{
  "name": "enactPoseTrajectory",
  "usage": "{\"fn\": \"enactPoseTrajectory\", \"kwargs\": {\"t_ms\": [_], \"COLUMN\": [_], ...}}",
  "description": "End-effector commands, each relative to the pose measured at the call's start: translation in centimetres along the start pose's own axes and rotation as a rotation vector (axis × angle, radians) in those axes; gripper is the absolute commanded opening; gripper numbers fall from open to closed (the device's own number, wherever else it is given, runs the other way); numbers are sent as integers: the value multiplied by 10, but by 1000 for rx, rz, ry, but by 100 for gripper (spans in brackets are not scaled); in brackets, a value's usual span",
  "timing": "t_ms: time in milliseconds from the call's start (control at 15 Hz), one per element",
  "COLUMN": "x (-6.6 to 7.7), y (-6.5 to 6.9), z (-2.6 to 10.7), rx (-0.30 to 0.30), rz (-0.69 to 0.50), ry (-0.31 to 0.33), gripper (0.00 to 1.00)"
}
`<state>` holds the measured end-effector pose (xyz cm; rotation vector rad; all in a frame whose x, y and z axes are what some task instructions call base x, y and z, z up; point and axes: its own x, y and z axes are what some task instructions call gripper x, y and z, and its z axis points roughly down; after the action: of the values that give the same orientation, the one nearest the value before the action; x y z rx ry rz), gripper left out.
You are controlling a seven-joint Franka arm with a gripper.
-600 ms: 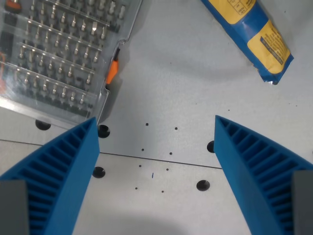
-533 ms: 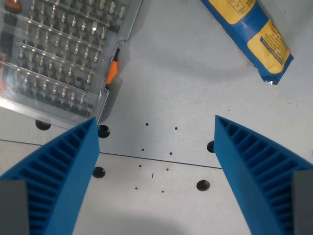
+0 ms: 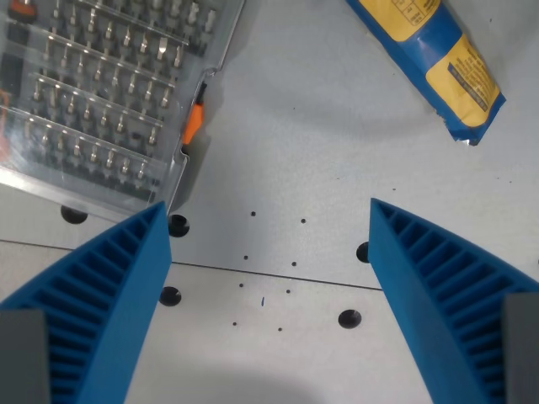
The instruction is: Move above the blue bag
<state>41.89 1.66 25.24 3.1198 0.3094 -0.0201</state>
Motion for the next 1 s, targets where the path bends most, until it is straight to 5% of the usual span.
{"fn": "enactPoseTrajectory", "kwargs": {"t_ms": [67, 1000], "x": [2, 25], "y": [2, 23], "z": [0, 20], "rx": [-4, -23], "rz": [-50, -317], "ry": [3, -22], "gripper": [100, 100]}}
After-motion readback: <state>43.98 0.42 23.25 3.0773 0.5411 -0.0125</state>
